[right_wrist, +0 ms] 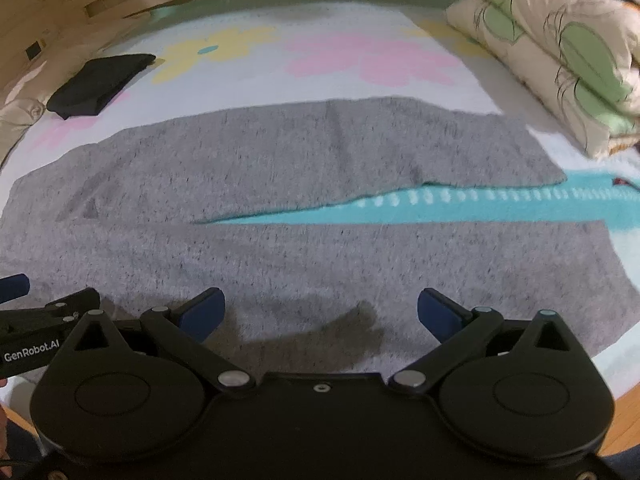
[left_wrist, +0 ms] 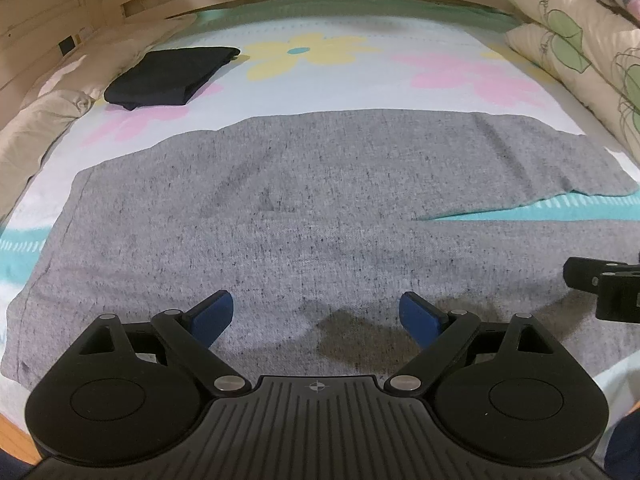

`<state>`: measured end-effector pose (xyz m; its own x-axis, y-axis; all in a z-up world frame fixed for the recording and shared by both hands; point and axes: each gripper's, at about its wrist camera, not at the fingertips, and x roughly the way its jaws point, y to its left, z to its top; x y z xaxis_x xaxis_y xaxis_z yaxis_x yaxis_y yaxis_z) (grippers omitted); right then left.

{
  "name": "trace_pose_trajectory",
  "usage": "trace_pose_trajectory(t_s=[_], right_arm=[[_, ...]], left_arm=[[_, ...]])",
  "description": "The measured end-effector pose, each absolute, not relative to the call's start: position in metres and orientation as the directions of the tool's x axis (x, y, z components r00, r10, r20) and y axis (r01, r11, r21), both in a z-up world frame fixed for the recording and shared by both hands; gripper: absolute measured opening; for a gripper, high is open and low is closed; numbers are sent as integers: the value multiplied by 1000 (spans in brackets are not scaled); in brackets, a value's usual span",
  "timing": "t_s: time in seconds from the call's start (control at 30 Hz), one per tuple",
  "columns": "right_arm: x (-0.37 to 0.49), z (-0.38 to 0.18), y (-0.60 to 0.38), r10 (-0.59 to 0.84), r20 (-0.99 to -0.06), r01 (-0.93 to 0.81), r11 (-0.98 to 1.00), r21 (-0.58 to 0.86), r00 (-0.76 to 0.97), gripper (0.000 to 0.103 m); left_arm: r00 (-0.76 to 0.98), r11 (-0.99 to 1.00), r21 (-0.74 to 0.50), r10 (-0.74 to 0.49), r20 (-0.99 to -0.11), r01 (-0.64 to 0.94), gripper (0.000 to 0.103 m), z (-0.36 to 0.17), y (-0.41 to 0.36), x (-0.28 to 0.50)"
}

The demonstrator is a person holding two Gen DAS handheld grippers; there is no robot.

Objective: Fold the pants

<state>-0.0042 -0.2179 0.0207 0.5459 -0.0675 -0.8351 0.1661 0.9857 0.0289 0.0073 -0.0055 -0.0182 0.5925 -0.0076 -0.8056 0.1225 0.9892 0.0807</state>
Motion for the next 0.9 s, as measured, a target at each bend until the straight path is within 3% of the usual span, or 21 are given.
trace_pose_trajectory(t_s=[0.3,0.63,0.73,0.9], right_arm=[[-2,20,-198,-182,-823,117,983,-141,538,102],[-2,25,-195,-233,-809,100,972,-213,539,102],[-3,22,-203,-189,-840,85,982,-169,508,101],[-9,23,-208,-127,-841,74,992,-103,526,90]], left_arm=[[607,988,116,31,-794,102,91,-21,-7,7],[608,980,187,107,-787,69,91,-16,-16,5],[631,977,192,92,-771,92,91,-6,-22,3],[645,970,195,58,-762,143,90,1,-26,17]])
